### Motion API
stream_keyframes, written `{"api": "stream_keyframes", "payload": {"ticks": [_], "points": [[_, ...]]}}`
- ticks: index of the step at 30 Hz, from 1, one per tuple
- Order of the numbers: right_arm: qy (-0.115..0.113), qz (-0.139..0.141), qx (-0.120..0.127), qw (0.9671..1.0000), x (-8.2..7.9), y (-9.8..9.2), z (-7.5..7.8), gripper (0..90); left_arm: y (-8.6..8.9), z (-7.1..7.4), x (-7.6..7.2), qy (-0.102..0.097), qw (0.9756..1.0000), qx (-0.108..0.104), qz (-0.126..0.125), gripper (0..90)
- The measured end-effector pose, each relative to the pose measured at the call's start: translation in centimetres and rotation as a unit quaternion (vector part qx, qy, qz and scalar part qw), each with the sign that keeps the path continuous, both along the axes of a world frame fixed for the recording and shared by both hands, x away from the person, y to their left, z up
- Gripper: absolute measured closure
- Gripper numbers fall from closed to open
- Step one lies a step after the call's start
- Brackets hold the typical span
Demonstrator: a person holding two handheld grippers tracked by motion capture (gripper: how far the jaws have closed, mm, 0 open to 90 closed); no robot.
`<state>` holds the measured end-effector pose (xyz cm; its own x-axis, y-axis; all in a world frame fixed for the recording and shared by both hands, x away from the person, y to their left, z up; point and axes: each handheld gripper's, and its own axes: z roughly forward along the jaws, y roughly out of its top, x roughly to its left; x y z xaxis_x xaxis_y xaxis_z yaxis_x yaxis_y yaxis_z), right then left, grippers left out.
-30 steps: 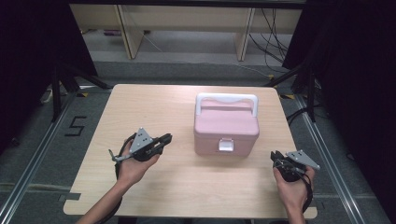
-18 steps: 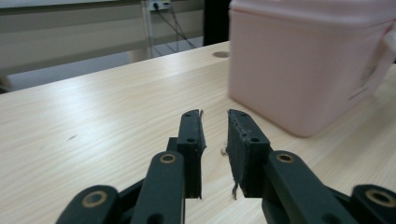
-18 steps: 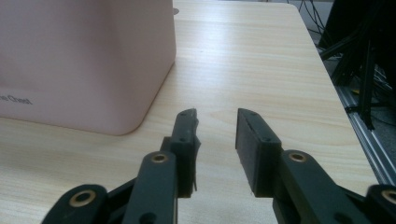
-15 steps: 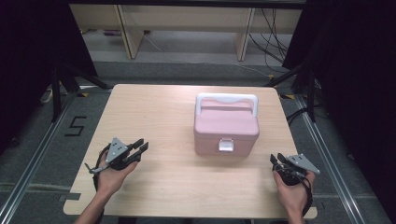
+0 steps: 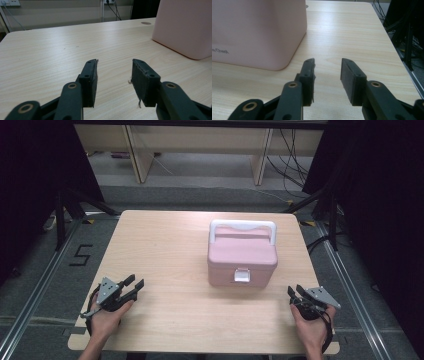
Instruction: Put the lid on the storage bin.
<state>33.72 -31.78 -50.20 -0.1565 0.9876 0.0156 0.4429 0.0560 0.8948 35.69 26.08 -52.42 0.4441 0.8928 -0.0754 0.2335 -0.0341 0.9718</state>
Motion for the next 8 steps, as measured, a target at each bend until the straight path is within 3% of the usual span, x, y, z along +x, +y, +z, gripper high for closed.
{"api": "stream_keyframes", "payload": {"ticks": [4, 8], "points": [[-0.009, 0.002, 0.023, 0.9997, -0.07, 0.14, -0.23, 62.4, 0.22, 0.10, -0.02, -0.009, 0.9998, -0.014, 0.009, 49.4], [-0.017, -0.005, 0.024, 0.9996, -0.01, 0.33, -0.07, 61.2, 0.40, 0.17, 0.12, -0.019, 0.9995, -0.018, 0.015, 47.8]]}}
